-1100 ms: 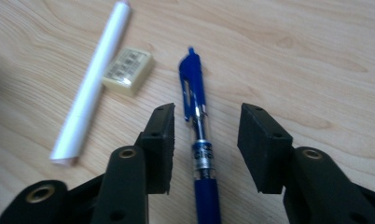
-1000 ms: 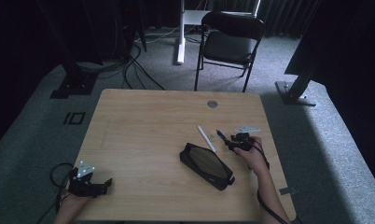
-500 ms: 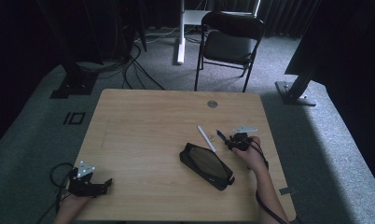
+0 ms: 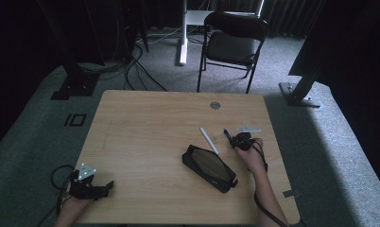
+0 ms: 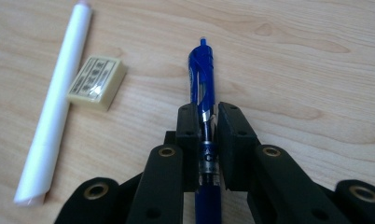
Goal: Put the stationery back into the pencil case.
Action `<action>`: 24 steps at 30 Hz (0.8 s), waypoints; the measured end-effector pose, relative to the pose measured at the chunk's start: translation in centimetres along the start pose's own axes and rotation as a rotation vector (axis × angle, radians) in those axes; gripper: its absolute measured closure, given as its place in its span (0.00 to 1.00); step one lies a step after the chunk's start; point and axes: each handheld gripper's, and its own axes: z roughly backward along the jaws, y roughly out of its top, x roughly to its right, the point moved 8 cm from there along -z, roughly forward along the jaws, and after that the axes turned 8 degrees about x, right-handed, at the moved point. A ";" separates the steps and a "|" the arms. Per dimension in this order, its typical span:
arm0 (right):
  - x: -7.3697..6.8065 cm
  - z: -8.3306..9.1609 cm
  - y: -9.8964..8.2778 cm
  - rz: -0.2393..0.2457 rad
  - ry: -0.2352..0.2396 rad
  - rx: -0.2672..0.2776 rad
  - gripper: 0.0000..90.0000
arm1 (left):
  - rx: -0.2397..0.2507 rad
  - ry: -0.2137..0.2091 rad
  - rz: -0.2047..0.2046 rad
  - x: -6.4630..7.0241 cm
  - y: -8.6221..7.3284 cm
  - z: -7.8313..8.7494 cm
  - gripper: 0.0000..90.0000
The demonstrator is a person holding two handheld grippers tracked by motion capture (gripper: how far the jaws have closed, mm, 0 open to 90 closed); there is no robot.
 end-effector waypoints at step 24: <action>1.3 3.9 2.4 -0.050 0.042 0.059 0.88 | 0.000 0.000 0.000 0.0 0.0 0.0 0.00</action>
